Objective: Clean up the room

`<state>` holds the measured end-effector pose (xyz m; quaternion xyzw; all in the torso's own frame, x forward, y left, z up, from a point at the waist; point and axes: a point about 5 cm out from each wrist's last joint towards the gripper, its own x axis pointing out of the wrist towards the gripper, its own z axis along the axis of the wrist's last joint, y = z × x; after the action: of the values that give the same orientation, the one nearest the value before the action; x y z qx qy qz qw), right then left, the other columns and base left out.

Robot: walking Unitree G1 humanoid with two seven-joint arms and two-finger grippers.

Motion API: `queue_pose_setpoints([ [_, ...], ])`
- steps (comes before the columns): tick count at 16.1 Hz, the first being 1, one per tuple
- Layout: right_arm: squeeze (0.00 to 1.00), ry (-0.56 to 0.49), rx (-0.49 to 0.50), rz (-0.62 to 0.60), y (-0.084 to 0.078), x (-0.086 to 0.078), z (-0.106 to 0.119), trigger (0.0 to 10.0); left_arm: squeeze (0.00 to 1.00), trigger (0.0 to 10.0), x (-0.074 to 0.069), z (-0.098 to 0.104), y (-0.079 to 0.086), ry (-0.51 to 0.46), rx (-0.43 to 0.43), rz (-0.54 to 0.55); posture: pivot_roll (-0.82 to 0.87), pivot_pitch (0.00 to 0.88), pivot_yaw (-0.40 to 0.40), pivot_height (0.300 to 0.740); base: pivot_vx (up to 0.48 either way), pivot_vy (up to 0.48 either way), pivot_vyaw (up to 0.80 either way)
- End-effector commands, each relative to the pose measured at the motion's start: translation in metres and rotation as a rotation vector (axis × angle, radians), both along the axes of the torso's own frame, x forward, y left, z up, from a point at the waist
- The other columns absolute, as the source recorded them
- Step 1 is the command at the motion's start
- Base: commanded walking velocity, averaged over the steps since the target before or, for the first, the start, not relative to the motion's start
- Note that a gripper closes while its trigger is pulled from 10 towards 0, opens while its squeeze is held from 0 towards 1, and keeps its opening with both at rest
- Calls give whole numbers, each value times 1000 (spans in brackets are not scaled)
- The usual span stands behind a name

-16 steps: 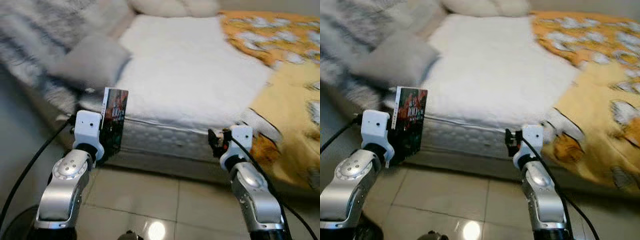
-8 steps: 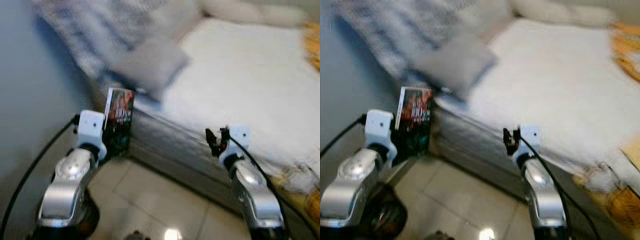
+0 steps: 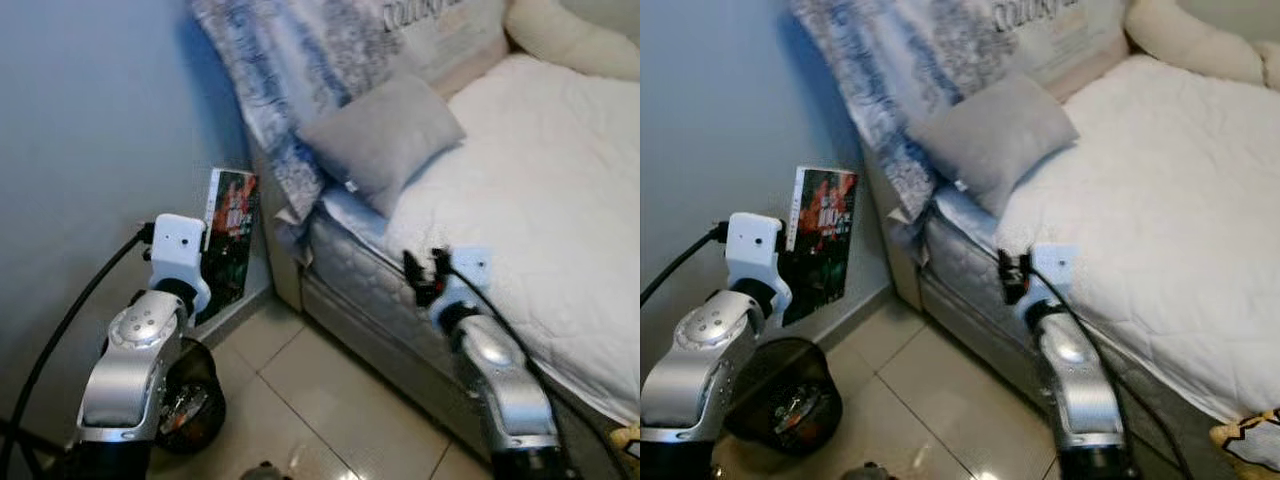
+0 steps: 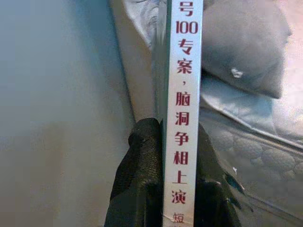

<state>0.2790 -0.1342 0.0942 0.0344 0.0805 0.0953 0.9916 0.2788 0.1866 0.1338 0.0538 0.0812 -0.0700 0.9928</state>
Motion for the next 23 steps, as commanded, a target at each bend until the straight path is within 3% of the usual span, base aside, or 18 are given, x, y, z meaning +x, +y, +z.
queue_pose_setpoints([
  [1,0,-29,-10,2,0,3,6,10000,0,10000,6,15,-2,-70,-12,-5,41,0,39,740,0,0,0],
  [20,0,-13,3,-22,-1,3,2,10000,0,10000,4,14,-1,-67,-30,14,47,0,29,740,265,0,0],
  [23,0,-18,8,-28,-2,3,4,10000,0,10000,5,14,0,-67,-28,13,43,0,36,740,299,0,-721],
])
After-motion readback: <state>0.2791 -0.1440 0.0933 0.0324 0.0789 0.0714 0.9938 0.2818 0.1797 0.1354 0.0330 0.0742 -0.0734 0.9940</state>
